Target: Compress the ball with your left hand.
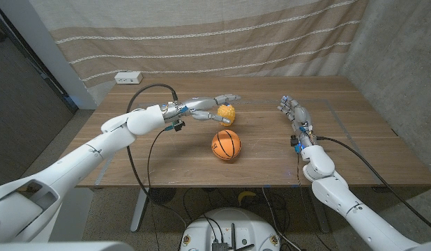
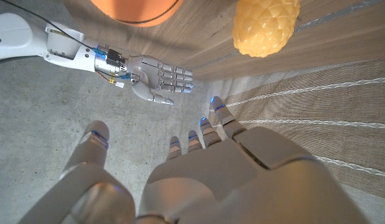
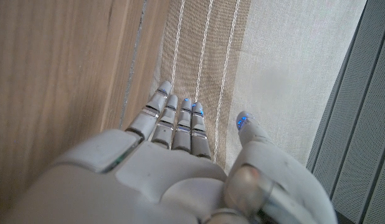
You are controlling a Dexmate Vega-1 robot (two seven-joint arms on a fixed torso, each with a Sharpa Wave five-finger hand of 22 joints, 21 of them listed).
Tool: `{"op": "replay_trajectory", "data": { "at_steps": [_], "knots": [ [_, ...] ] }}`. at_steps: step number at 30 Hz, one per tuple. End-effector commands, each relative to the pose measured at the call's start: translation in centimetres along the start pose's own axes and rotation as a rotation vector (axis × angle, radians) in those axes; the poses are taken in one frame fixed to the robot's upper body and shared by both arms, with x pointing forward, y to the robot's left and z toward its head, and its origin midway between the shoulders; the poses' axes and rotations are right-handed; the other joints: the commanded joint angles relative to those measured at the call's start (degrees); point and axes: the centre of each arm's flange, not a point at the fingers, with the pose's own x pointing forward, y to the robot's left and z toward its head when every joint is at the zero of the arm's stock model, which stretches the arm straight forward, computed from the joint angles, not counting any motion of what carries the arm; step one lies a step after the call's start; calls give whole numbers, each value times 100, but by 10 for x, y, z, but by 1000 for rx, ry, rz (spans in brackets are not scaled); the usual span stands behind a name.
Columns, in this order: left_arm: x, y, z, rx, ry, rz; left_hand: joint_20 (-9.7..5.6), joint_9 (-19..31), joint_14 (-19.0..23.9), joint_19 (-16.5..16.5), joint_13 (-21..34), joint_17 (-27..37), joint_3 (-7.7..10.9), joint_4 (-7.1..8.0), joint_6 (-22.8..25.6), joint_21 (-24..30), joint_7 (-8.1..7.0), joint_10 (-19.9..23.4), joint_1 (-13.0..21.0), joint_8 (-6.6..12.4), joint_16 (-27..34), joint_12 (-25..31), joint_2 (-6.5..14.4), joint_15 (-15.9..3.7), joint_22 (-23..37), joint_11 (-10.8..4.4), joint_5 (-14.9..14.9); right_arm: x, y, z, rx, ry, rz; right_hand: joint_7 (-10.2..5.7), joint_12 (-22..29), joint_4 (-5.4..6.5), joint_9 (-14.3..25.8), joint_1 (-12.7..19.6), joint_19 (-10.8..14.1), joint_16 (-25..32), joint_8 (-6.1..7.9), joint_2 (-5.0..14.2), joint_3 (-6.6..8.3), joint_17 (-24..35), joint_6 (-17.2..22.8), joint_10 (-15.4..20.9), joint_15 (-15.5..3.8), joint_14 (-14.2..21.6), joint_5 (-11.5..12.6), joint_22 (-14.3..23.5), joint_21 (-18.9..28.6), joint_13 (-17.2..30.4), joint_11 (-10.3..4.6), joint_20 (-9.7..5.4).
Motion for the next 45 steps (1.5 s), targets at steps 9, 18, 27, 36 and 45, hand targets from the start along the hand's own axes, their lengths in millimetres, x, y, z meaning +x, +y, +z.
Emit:
{"op": "replay_trajectory", "data": {
  "at_steps": [9, 18, 27, 36, 45],
  "knots": [
    [0, -11, 13, 98, 4, -86, 125, 25, -49, 100, 8, 10, -6, 3, -91, 3, -35, -46, 58, 43, 34, 44, -91, 40, 11, -27, 10, -26, 0, -3, 9, -5, -14, 8, 8, -36, 7, -17, 57, 32, -11, 24, -7, 11, 61, 46, 22, 34, 30, 32, -27, 17, 23, 18],
    [1, -18, 19, 130, 13, -141, 163, 27, -75, 127, 9, 9, -8, -1, -182, -14, -48, -62, 122, 35, 33, 50, -119, 58, 9, -33, 14, -32, -1, -1, 2, -12, -17, 6, 11, -44, 7, -26, 55, 32, -14, 26, -7, 8, 58, 55, 22, 33, 31, 32, -29, 15, 20, 20],
    [-1, -25, 22, 167, 39, -182, 200, 29, -70, 190, 10, 9, -12, -5, -210, -17, -56, -68, 186, 52, 43, 58, -150, 59, 7, -28, 16, -36, -1, -1, -2, -19, -11, 11, 9, -53, 7, -36, 58, 32, -15, 27, -8, 6, 59, 53, 24, 34, 33, 31, -29, 14, 23, 23],
    [-2, -29, 22, 197, 68, -209, 200, 31, -62, 238, 11, 8, -10, -5, -239, -26, -68, -72, 255, 66, 51, 65, -165, 57, 5, -46, 19, -39, -2, -3, 3, -17, -11, 16, 10, -62, 8, -46, 59, 32, -14, 29, -8, 3, 66, 60, 25, 32, 35, 31, -31, 13, 35, 23],
    [5, -34, 19, 206, 79, -261, 202, 32, -39, 266, 12, 7, -4, -4, -276, -41, -72, -72, 325, 74, 62, 71, -168, 75, 4, -46, 23, -41, -5, -4, 3, -14, -14, 22, 15, -69, 8, -60, 61, 39, -13, 30, -10, 1, 74, 76, 33, 50, 35, 32, -31, 13, 44, 25]
  ]
}}
